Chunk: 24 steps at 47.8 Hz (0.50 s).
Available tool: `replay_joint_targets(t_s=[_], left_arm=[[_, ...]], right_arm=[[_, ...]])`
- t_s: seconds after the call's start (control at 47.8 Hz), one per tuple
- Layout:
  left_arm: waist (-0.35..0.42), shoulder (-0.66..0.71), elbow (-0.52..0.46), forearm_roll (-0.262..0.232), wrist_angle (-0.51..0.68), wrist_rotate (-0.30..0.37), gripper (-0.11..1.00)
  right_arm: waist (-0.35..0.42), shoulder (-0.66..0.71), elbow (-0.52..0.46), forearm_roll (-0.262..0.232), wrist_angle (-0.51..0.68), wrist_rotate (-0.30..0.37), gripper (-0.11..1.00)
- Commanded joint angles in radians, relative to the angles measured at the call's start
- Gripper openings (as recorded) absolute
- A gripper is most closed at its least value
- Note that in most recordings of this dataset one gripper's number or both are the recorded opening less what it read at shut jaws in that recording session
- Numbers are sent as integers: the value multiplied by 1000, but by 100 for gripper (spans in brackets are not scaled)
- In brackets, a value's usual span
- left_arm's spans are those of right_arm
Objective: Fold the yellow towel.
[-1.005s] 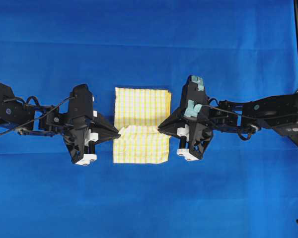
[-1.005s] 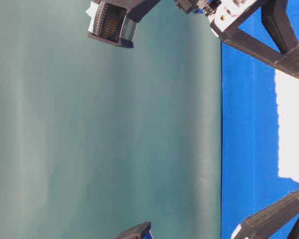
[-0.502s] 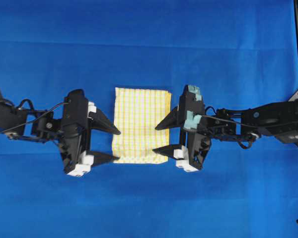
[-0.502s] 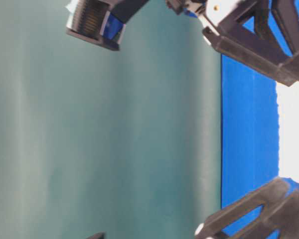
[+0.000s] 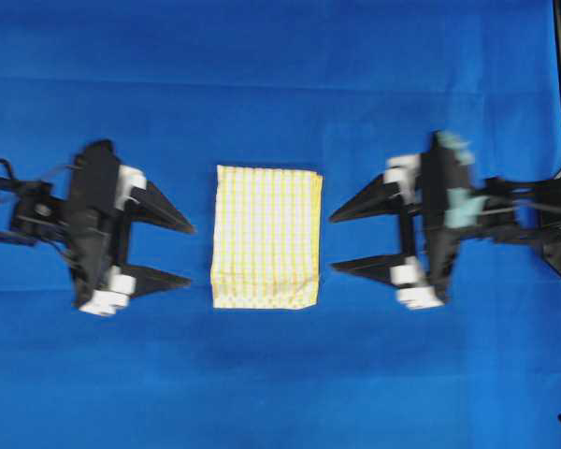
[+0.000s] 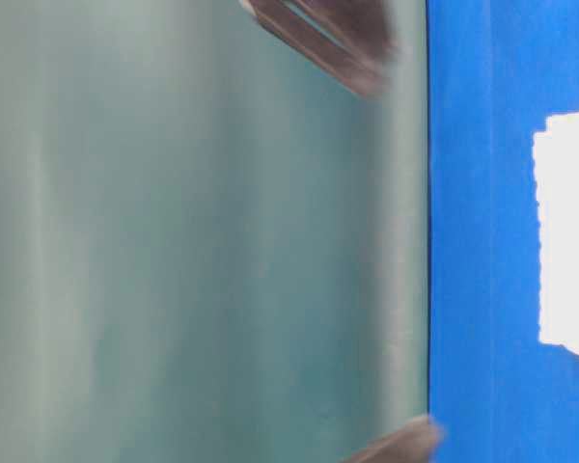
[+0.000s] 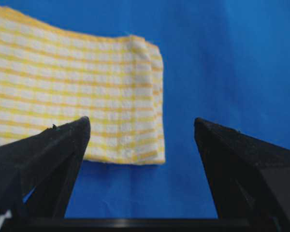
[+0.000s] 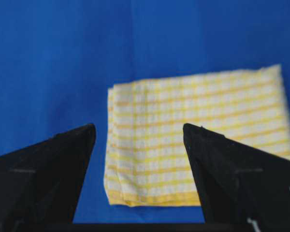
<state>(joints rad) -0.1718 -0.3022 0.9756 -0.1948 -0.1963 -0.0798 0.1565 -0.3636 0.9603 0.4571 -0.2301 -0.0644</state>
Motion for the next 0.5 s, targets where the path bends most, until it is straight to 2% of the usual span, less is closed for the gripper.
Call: replay_joint_targets(t_s=[0.0,0.126,0.272,0.398,0.481], left_arm=[[15,-112,26,3,-2,32,81],[34,-252,94,3,-2,100,81],[48,-422,169,3,6,193,81],[52,-563,215,5,32,291,81],[67,-638,244,3,66,298,81]], right_arm=[[-11,-103,28,-3,9,-32,73],[-37,-239,86,-3,61,-94,73],[-74,-390,118,-8,175,-163,73],[-120,-488,144,-26,256,-202,73],[-150,-548,163,-44,302,-209,72]])
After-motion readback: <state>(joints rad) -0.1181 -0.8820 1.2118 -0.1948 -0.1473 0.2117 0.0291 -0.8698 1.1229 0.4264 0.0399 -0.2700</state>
